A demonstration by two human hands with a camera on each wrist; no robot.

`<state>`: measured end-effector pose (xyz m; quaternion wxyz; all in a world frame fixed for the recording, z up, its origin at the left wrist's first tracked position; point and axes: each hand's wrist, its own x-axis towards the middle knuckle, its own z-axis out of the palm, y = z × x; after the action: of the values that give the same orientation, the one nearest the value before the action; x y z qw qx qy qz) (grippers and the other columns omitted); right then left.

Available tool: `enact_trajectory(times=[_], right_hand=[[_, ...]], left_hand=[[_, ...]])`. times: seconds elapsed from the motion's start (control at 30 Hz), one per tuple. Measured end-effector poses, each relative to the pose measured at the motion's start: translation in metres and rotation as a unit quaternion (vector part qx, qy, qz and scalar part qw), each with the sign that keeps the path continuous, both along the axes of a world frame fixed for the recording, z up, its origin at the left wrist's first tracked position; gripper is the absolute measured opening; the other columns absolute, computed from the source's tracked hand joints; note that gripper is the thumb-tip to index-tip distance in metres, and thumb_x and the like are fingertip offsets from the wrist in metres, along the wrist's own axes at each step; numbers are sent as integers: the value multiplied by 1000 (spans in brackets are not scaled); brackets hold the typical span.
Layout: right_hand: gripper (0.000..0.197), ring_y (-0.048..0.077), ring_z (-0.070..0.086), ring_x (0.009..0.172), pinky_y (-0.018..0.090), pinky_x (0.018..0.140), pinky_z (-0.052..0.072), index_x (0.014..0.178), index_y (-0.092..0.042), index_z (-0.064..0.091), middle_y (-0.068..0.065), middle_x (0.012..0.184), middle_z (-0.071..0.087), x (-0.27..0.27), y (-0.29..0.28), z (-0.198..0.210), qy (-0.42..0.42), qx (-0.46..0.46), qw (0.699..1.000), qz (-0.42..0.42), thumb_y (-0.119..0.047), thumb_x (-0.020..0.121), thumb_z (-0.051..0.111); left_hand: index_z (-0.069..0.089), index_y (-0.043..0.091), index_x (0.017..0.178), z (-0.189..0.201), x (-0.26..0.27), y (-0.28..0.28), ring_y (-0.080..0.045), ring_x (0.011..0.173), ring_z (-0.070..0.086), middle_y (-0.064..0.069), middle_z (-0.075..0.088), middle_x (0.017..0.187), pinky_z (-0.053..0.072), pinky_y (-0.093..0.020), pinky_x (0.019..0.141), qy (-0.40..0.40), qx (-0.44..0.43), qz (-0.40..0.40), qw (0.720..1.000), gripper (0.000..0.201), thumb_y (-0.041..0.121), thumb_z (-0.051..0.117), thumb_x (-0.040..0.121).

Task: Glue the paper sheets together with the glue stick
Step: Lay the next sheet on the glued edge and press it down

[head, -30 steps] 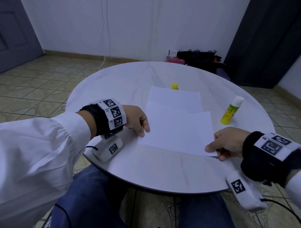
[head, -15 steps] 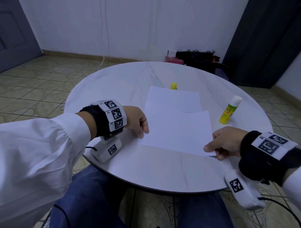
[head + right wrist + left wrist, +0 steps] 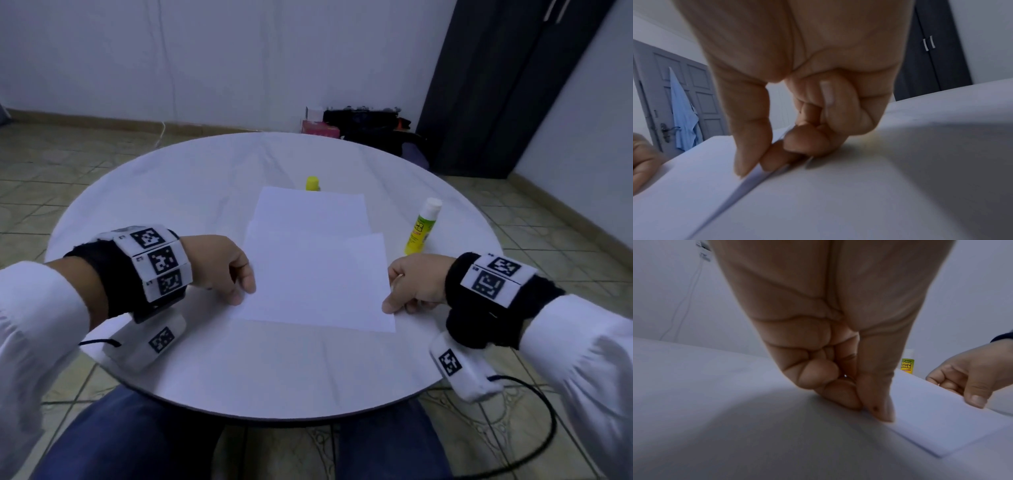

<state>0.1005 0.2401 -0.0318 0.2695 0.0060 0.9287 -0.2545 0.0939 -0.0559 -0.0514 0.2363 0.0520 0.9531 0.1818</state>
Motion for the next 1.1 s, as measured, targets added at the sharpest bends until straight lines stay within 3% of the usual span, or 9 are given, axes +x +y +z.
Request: enact_trajectory(times=[0.1, 0.37, 0.7, 0.77, 0.83, 0.87, 0.93, 1.0, 1.1], right_hand=[[27, 8, 48, 40, 12, 35, 31, 67, -14, 52, -5, 46, 59, -1, 1, -1, 5, -5, 1000, 8, -4, 73, 76], [25, 9, 48, 43, 10, 33, 30, 73, -12, 53, -8, 44, 57, -1, 3, -4, 14, -3, 1000, 12, -4, 73, 77], [26, 9, 49, 43, 13, 36, 33, 75, -13, 54, -7, 45, 57, -1, 0, -4, 23, 27, 999, 15, -8, 71, 80], [25, 11, 50, 47, 14, 38, 35, 89, -7, 61, -3, 54, 59, 1, -4, -2, 27, 51, 998, 21, -9, 72, 79], [40, 15, 53, 57, 18, 45, 39, 109, -1, 62, 1, 66, 61, 2, -8, -1, 35, 89, 995, 32, -12, 74, 78], [49, 17, 55, 66, 21, 51, 43, 117, -2, 57, 2, 74, 63, 2, -10, 0, 43, 115, 992, 33, -16, 74, 78], [72, 23, 59, 92, 29, 77, 51, 130, -4, 40, 7, 105, 61, 2, -13, 0, 53, 169, 984, 28, -24, 73, 79], [89, 29, 56, 108, 39, 93, 48, 137, -7, 24, 11, 125, 53, 1, -14, 1, 56, 208, 976, 35, -28, 72, 80], [87, 29, 55, 110, 39, 92, 49, 138, -14, 28, 9, 127, 49, 0, -28, 8, 87, 265, 955, 98, -33, 70, 78]], left_hand=[[68, 28, 81, 1, -1, 1, -7, 62, 52, 7, 66, 75, 40, -9, 53, -5, -9, -4, 1000, 21, 9, 77, 76], [68, 28, 84, 2, -2, 2, -11, 70, 54, 5, 68, 78, 39, -8, 52, -17, -23, -8, 1000, 20, 10, 74, 78], [66, 30, 82, 2, -5, 4, -6, 57, 48, 9, 60, 70, 36, -6, 48, -6, -51, -24, 998, 20, 14, 78, 77], [63, 31, 81, 3, -5, 5, -4, 57, 48, 11, 58, 70, 35, -5, 49, -2, -76, -37, 996, 20, 18, 78, 77], [59, 32, 84, 2, -5, 7, -2, 61, 50, 13, 57, 73, 34, -7, 50, 10, -111, -45, 993, 22, 23, 78, 77], [58, 32, 90, 4, -5, 8, -1, 62, 51, 13, 57, 74, 35, -10, 52, 15, -124, -44, 991, 25, 25, 78, 77], [53, 32, 108, 6, -3, 9, -4, 63, 53, 13, 58, 75, 36, -16, 56, 17, -150, -41, 988, 41, 31, 78, 76], [45, 34, 126, 8, -4, 9, -5, 67, 52, 13, 55, 78, 38, -19, 61, 19, -174, -51, 983, 60, 37, 78, 76], [34, 37, 142, 6, -7, 12, -12, 98, 56, 8, 53, 98, 46, -25, 86, 19, -242, -85, 966, 80, 50, 74, 74]])
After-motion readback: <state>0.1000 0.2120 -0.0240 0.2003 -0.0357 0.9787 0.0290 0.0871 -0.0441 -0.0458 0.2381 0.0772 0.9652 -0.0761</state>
